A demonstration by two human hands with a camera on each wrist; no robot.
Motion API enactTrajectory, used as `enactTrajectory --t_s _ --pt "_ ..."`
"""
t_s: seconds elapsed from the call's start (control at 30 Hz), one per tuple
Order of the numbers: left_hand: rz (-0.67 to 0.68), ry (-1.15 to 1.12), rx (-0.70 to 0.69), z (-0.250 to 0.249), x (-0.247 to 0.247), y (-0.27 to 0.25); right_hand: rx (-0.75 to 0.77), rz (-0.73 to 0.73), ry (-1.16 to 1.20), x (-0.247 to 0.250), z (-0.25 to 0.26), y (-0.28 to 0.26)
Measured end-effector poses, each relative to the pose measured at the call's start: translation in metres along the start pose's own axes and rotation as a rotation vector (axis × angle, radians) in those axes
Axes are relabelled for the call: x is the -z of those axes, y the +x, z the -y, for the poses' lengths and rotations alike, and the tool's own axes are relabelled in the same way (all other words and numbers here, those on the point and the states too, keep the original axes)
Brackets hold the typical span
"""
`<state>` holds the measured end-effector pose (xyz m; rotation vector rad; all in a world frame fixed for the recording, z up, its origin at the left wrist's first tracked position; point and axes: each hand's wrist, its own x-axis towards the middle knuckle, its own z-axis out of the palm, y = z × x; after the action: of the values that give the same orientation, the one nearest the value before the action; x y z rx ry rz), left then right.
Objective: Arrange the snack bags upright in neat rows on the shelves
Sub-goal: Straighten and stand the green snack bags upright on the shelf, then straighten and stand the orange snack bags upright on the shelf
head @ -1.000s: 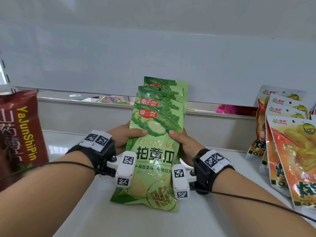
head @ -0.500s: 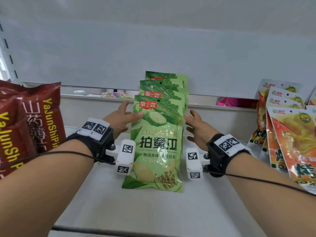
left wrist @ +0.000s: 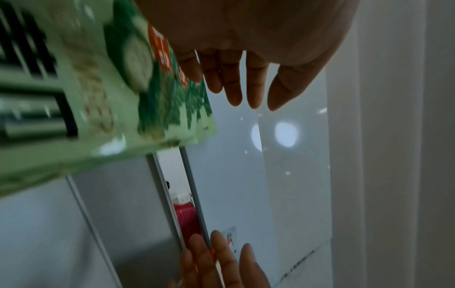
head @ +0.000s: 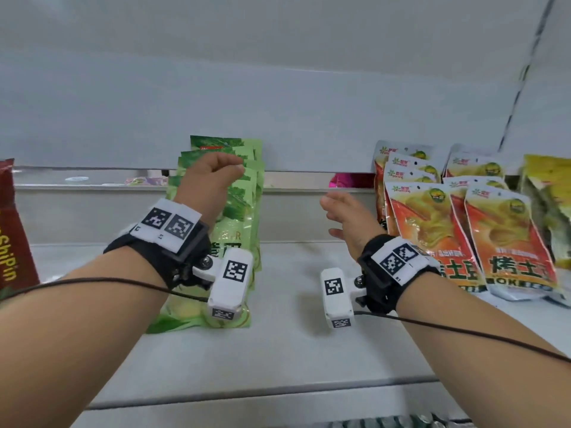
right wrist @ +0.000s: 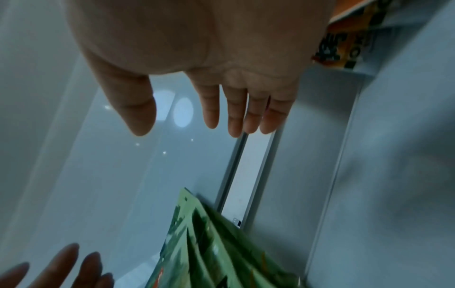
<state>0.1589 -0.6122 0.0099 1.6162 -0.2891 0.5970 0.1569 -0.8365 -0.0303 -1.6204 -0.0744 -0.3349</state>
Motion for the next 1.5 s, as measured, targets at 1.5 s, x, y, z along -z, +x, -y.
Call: enactTrajectory --t_s 1.5 --pt "0.018 -0.475 0.355 0.003 -0.176 -0.035 0.052 0.017 -0.001 0.124 0.021 0.034"
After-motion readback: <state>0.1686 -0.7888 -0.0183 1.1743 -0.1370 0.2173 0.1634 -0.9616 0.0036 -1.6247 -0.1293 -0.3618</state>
